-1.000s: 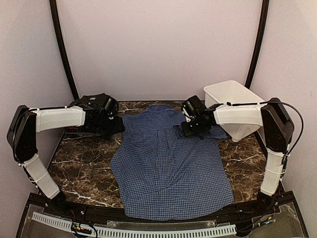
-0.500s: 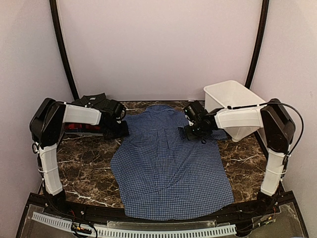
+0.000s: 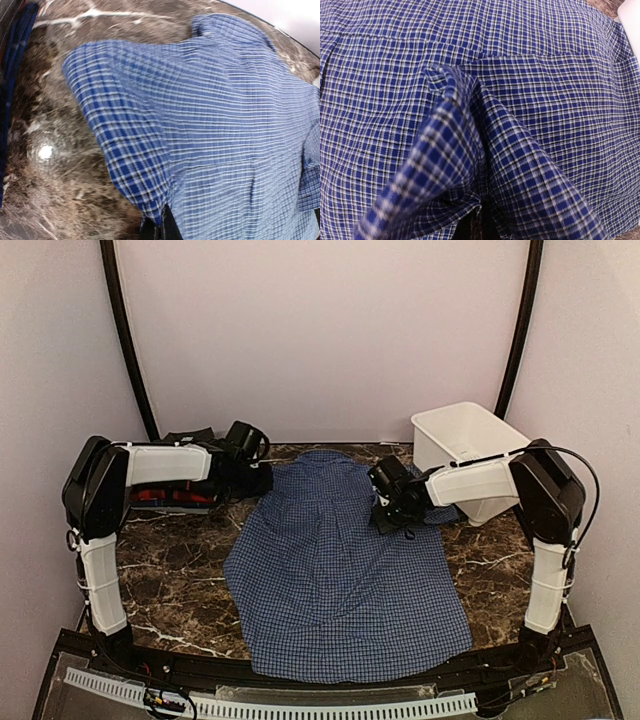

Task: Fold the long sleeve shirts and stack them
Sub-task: Flatten out the crumpled shirt at the center of the board.

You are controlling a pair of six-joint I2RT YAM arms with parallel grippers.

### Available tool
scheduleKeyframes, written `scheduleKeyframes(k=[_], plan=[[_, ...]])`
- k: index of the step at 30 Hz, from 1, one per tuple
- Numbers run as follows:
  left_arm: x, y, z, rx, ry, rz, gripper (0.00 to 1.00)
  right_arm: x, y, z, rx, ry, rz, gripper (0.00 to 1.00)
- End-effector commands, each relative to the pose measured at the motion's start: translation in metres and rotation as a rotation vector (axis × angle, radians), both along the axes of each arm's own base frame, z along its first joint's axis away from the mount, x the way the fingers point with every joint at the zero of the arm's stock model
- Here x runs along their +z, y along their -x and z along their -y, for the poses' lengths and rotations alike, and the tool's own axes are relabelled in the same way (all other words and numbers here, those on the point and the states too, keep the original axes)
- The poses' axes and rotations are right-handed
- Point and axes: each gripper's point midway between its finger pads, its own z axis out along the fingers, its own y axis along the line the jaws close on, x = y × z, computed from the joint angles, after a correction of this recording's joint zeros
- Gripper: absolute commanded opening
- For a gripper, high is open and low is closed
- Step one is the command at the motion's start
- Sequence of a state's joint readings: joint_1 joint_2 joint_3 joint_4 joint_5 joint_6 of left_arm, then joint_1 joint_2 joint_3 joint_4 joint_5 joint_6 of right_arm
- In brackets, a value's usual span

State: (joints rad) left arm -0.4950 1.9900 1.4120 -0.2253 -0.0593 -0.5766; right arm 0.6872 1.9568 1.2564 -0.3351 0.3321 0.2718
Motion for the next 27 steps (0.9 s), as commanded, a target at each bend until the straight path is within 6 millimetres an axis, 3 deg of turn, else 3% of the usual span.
scheduleKeyframes(k=[1,4,8,11,14,21,24,27], plan=[[0.078,0.015,0.062,-0.138,0.008,0.161,0.0,-0.013,0.003,-0.003,-0.007,-0.012,-0.018,0.0],[0.077,0.045,0.107,-0.236,0.016,0.149,0.0,-0.014,0.004,-0.003,-0.011,-0.018,-0.019,0.0],[0.058,0.089,0.159,-0.355,0.023,0.105,0.0,-0.014,0.004,0.0,-0.034,-0.065,-0.035,0.0],[0.047,0.119,0.189,-0.439,0.042,0.081,0.02,-0.014,0.001,0.005,-0.073,-0.183,-0.073,0.0],[0.028,0.152,0.218,-0.541,0.05,0.039,0.11,-0.013,-0.002,0.007,-0.096,-0.33,-0.112,0.0],[0.01,0.184,0.238,-0.626,0.058,-0.032,0.32,-0.011,-0.011,0.004,-0.114,-0.444,-0.152,0.0],[0.023,0.187,0.237,-0.624,0.062,-0.022,0.42,-0.006,-0.013,0.003,-0.115,-0.477,-0.149,0.0],[0.051,0.187,0.23,-0.6,0.087,0.018,0.51,0.002,-0.014,0.003,-0.105,-0.483,-0.131,0.0]])
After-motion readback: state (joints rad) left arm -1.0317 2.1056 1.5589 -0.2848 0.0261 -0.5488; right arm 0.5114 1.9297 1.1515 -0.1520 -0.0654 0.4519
